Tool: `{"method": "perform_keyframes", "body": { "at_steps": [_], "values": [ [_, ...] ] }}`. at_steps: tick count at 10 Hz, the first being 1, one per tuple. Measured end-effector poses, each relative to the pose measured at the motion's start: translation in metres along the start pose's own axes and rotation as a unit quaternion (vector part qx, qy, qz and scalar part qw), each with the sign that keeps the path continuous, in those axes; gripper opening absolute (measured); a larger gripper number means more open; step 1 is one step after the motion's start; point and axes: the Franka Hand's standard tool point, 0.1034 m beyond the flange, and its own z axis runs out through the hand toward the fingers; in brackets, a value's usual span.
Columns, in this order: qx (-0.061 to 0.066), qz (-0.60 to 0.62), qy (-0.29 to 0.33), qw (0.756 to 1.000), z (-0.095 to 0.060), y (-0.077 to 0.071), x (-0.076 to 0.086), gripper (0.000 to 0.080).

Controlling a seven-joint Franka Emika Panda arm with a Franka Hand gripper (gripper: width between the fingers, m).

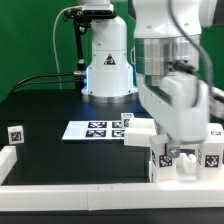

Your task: Assemble chair

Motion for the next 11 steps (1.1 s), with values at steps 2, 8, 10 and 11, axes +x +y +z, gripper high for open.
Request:
{"method": "perform_keyframes", "body": {
  "at_steps": [2,8,10,11],
  "values": [
    [0.014,0.096,-0.012,0.995,0.001,-0.0008,0.0008,0.0284],
    [-0.01,-0.193,0.005,0.981,0.001,0.0024,-0.0041,0.0547],
    [-0.011,-0.25,0.006,0.968,0.0019,0.0028,-0.0027,0.0645],
    [-0.012,-0.291,0.005,0.957,0.0019,0.0027,-0.0024,0.0645]
  ]
}}
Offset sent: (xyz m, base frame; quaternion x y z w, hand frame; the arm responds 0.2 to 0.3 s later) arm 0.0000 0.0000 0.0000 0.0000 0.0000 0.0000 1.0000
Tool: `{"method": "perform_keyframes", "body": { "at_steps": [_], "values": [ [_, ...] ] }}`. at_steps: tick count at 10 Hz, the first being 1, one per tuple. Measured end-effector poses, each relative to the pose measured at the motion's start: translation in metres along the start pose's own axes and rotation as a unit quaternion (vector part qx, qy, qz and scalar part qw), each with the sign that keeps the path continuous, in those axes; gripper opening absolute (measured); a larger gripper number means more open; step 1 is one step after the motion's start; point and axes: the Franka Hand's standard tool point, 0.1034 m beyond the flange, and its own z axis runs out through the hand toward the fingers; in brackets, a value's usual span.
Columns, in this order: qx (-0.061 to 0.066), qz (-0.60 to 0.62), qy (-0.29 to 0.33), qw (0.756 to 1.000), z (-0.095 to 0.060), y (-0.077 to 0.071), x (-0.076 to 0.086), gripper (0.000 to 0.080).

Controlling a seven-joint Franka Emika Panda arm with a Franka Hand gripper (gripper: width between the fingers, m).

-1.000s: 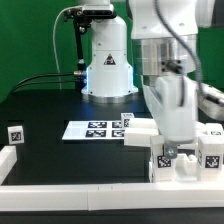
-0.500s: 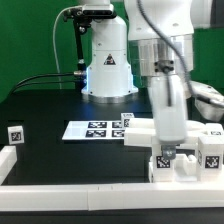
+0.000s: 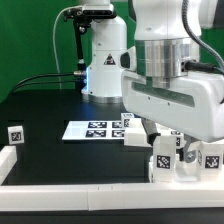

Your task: Assemble chair

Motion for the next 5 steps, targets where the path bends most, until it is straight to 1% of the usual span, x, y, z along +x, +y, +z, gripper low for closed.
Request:
{"method": "perform_keyframes", "body": {
  "at_steps": [1,2,3,4,5],
  "values": [
    [-0.004,-0.076,0.005,0.997,-0.0006,0.0002,0.002,0.0648],
    [0.002,-0.166,0.029,0.986,-0.0022,-0.0047,0.0058,0.0648],
    [0.01,-0.171,0.037,0.985,0.0009,-0.0053,0.002,0.0648],
    [0.007,-0.152,0.033,0.988,0.0016,-0.0036,0.0016,0.0648],
    [0.008,-0.149,0.033,0.988,0.0016,-0.0034,0.0023,0.0561]
  ]
}}
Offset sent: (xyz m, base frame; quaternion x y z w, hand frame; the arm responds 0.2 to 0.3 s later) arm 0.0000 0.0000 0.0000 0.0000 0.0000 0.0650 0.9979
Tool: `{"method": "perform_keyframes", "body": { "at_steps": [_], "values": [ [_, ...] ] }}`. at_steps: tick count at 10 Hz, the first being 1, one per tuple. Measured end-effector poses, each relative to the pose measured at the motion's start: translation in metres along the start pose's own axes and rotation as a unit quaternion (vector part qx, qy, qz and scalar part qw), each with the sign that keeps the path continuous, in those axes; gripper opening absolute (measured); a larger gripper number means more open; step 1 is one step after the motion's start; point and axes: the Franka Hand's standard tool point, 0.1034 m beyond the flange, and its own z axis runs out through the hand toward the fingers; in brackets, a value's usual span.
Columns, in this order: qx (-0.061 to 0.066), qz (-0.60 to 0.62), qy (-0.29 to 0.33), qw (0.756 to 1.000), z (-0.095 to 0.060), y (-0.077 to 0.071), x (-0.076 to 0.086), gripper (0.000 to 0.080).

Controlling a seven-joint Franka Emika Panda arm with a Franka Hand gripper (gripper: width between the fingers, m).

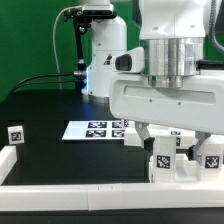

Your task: Assemble chair

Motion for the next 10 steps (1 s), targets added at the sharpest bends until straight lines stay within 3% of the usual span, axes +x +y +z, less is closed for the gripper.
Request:
{"method": "perform_keyframes", "body": {
  "at_steps": [1,2,3,6,7,8,10],
  "values": [
    [0.0,0.027,-0.001,1.0,0.0003,-0.0003,-0.0006,0.0561],
    [-0.002,0.079,-0.004,0.997,0.0003,0.0008,-0.0007,0.036],
    [-0.01,0.131,-0.014,0.991,-0.0015,0.003,0.0011,0.0285],
    [-0.012,0.359,-0.027,0.933,-0.0024,0.0027,0.0004,0.0285],
    [0.001,0.454,-0.035,0.89,-0.0011,0.0012,0.0015,0.0285],
    [0.006,0.51,-0.042,0.859,-0.0001,0.002,0.0015,0.0285],
    [0.005,0.532,-0.042,0.846,0.0002,0.002,0.0014,0.0285]
  ]
}}
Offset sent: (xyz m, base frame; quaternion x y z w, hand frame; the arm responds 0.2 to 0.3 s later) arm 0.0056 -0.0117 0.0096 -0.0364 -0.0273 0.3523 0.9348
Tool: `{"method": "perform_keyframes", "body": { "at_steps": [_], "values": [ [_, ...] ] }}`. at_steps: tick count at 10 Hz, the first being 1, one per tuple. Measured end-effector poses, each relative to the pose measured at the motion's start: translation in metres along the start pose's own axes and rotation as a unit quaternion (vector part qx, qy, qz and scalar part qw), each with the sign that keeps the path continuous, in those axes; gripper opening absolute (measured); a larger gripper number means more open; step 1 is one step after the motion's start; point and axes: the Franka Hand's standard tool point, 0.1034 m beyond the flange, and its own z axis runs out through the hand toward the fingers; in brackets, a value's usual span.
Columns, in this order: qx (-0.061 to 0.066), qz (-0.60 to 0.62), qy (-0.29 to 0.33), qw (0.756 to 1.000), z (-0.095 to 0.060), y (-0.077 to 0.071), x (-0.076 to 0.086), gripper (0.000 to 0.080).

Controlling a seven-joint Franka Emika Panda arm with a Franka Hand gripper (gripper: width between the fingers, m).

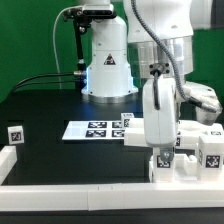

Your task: Assemble chair

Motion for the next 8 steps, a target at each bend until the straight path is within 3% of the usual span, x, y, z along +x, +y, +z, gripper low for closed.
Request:
{"method": "perform_keyframes", "body": {
  "at_steps": [2,3,4,5,6,8],
  "values": [
    [0.0,-0.017,0.0,1.0,0.0002,0.0001,0.0001,0.0285],
    [0.0,-0.047,0.001,0.999,0.0002,0.0,0.0008,0.034],
    [-0.002,-0.133,0.003,0.991,0.0002,0.0005,0.0015,0.034],
    [-0.004,-0.213,0.004,0.977,-0.0008,0.0014,-0.0003,0.0547],
    [-0.004,-0.269,0.006,0.963,-0.0003,0.0034,-0.0017,0.0617],
    [-0.005,-0.34,0.008,0.94,0.001,0.004,0.001,0.0643]
  ]
}}
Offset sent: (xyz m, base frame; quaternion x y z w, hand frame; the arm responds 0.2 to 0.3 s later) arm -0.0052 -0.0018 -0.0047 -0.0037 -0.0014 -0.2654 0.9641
